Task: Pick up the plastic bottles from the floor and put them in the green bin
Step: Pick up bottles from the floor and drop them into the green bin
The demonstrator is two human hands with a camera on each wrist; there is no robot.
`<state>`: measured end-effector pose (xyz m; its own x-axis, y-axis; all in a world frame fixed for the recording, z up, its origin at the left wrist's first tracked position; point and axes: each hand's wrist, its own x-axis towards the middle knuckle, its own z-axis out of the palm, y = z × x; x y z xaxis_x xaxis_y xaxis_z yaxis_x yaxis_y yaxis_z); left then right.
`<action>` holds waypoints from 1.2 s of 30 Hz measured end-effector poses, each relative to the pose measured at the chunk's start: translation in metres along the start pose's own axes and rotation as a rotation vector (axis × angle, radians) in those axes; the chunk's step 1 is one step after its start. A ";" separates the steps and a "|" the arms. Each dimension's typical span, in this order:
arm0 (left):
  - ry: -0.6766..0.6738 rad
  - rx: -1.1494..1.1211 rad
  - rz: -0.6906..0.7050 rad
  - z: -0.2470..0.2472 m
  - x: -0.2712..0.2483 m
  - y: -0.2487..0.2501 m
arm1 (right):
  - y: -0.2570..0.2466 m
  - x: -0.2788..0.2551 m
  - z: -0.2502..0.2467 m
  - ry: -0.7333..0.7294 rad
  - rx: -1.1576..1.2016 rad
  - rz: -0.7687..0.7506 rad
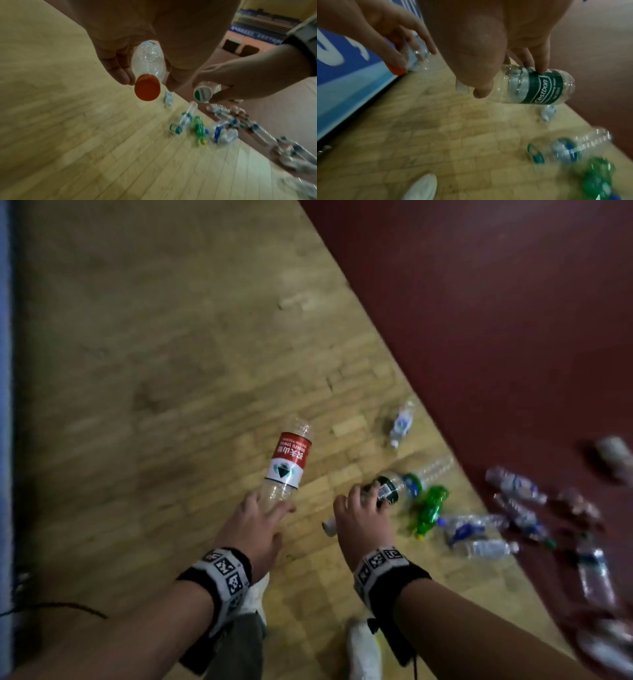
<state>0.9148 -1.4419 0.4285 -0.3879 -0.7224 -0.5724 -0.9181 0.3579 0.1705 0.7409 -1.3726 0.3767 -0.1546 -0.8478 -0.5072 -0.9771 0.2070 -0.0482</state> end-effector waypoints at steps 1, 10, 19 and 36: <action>0.038 -0.024 -0.024 -0.017 -0.019 0.006 | 0.001 -0.013 -0.032 0.004 -0.040 -0.029; 0.301 -0.395 -0.343 -0.096 -0.232 -0.001 | -0.087 -0.130 -0.179 0.154 -0.279 -0.409; 0.507 -0.590 -0.842 0.012 -0.495 -0.055 | -0.270 -0.313 -0.130 0.191 -0.526 -0.958; 0.458 -1.241 -1.814 0.474 -1.059 0.217 | -0.353 -0.918 0.176 0.078 -0.934 -1.886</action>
<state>1.1651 -0.3187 0.6911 0.8437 0.1355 -0.5194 0.2797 -0.9368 0.2100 1.2534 -0.5813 0.7083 0.8926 0.2933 -0.3424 0.3184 -0.9478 0.0181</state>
